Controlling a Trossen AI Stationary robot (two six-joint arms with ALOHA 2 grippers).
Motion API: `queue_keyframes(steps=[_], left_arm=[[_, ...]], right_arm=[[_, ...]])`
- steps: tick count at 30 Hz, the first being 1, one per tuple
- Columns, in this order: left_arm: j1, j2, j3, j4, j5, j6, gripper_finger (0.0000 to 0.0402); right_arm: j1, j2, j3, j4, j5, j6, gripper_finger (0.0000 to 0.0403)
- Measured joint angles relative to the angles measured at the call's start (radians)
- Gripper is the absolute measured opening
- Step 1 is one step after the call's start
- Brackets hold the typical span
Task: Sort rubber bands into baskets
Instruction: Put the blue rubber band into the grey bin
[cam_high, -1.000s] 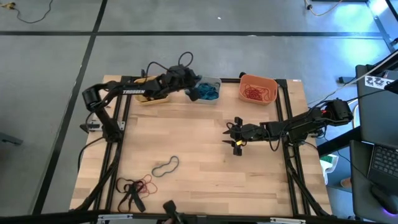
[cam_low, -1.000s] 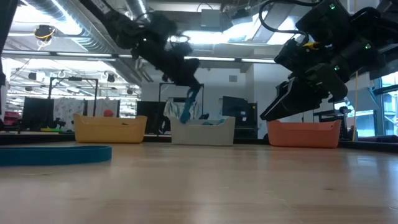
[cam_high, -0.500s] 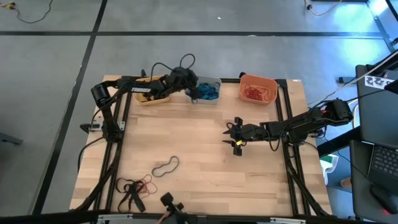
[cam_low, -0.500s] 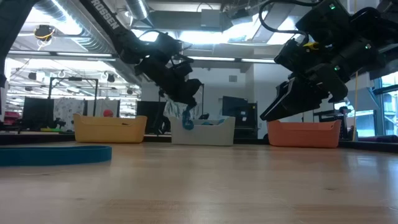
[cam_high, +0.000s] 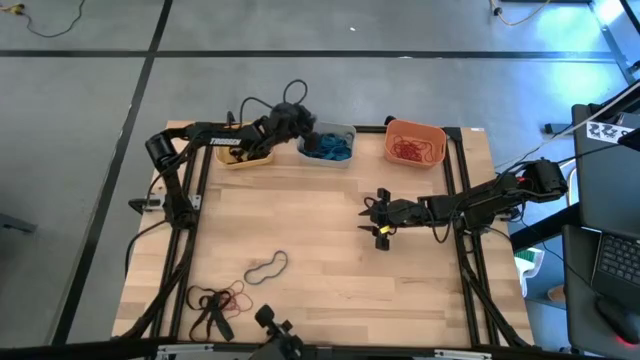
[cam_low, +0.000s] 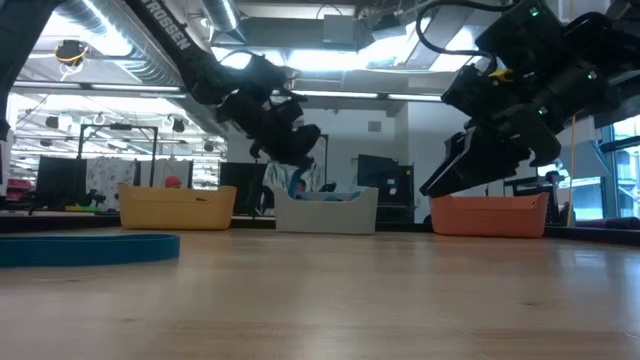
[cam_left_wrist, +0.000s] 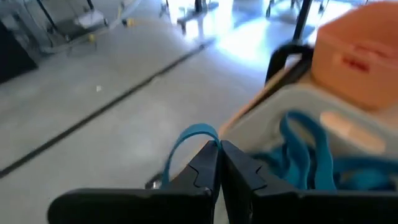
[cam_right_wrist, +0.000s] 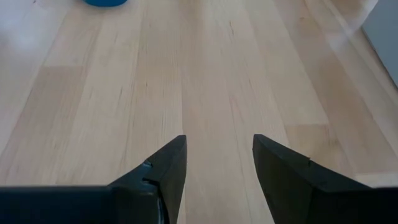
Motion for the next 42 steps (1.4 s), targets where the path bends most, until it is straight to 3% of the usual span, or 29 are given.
queue_keyframes(steps=[5, 11, 18, 23, 27, 33, 42], left_arm=[[-0.014, 0.004, 0.0, -0.175, 0.039, -0.061, 0.0008], [-0.036, 0.044, 0.0, -0.219, 0.062, -0.073, 0.0022], [-0.04, 0.053, 0.008, -0.214, 0.066, -0.055, 0.008], [-0.046, 0.054, 0.065, -0.277, 0.187, -0.021, 0.0128], [-0.062, 0.053, 0.13, -0.367, 0.198, 0.017, 0.0151], [-0.088, 0.035, 0.224, -0.554, 0.196, 0.058, 0.0159], [-0.199, -0.04, 0.23, -0.745, 0.197, 0.075, 0.0159]], right_arm=[[0.0, 0.0, 0.0, -0.004, 0.0, 0.0, 0.0183], [0.0, 0.0, 0.0, 0.014, 0.001, 0.001, 0.0183], [0.0, 0.0, 0.0, 0.02, 0.0, 0.0, 0.0183], [0.0, 0.0, 0.0, 0.018, 0.0, 0.0, 0.0183], [0.0, 0.0, 0.0, 0.015, 0.0, 0.0, 0.0183], [0.0, 0.0, 0.0, 0.005, 0.0, 0.0, 0.0183], [0.0, 0.0, 0.0, 0.001, 0.0, 0.013, 0.0183]])
